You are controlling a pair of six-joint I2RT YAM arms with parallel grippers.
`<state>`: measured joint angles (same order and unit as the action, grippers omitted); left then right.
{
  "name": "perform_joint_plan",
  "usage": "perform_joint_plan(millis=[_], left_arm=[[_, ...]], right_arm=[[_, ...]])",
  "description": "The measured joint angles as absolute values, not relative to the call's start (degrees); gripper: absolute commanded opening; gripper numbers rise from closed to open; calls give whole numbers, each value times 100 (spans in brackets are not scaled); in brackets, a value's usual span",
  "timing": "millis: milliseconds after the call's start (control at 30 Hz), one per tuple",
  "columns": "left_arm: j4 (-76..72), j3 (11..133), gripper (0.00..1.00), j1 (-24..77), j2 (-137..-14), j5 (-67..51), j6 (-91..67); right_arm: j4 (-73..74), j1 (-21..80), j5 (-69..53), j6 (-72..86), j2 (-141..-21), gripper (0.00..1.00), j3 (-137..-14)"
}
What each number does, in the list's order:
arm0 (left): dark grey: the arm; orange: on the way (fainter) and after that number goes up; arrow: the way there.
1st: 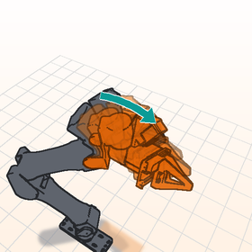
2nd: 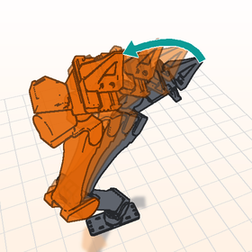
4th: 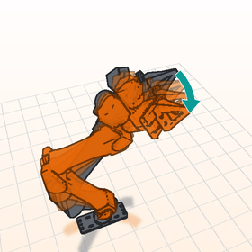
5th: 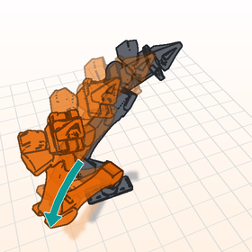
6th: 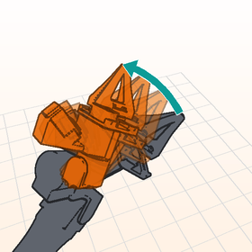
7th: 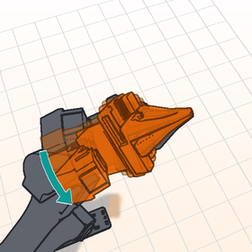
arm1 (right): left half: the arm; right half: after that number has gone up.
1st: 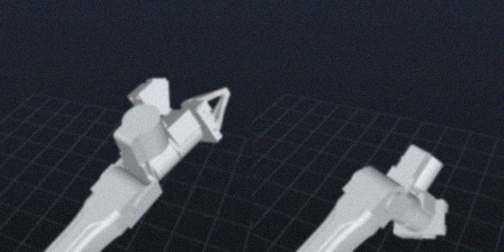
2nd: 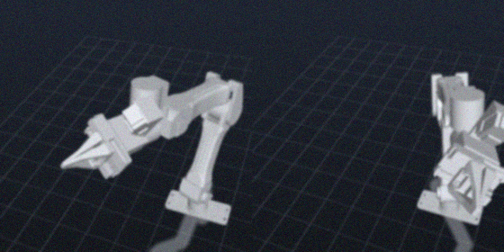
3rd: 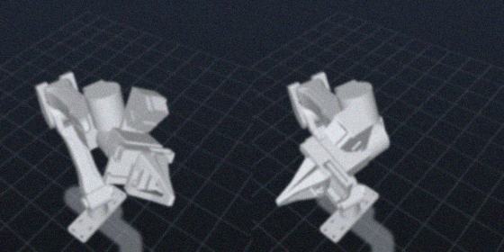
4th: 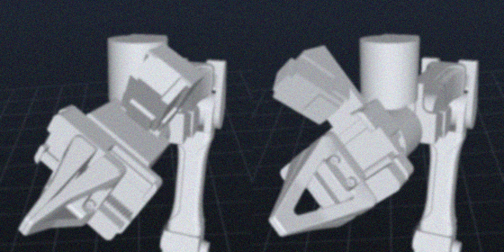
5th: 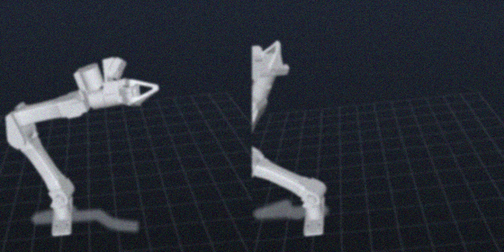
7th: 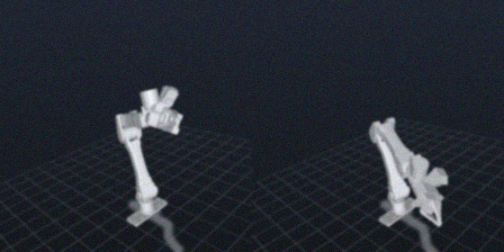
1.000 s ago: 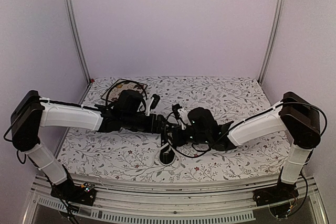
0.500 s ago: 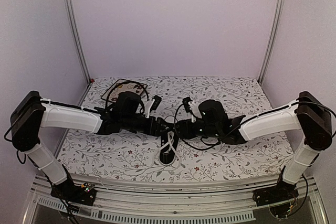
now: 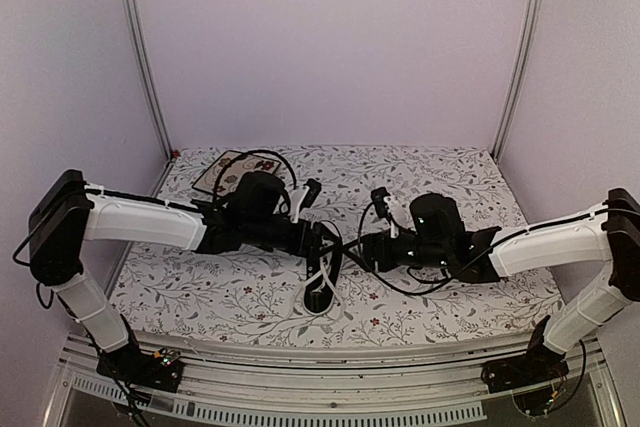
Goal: Tie the shoes
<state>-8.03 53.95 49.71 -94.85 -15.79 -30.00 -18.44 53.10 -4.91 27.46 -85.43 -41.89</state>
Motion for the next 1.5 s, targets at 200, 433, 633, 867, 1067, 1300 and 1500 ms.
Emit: perform_joint_plan(millis=[200,433,633,867,1067,1300,1500], left_arm=[[-392,5824,65,5127,-9839,-1076,-2998],[-84,6071,48,5231,-10132,-781,-3004],[36,6104,34,5310,-10165,-624,-3026],[93,6104,7,5310,-10167,-440,-3057],[119,6101,0,5315,-10167,-331,-3083],[117,6073,0,5312,-10165,-235,-3089],[95,5977,0,5312,-10165,-235,-3138]], right_arm=[[-1780,5363,-711,2877,-8685,63,-3817],[-1778,5625,-888,3013,-9323,54,-3813],[-1782,5787,-1009,3070,-9756,48,-3839],[-1863,5848,-1135,3083,-10154,37,-4084],[-1953,5850,-1120,3085,-10346,17,-4206],[-1817,5857,-886,3148,-10348,2,-4235],[-384,5712,-95,2786,-9813,2,-4788]])
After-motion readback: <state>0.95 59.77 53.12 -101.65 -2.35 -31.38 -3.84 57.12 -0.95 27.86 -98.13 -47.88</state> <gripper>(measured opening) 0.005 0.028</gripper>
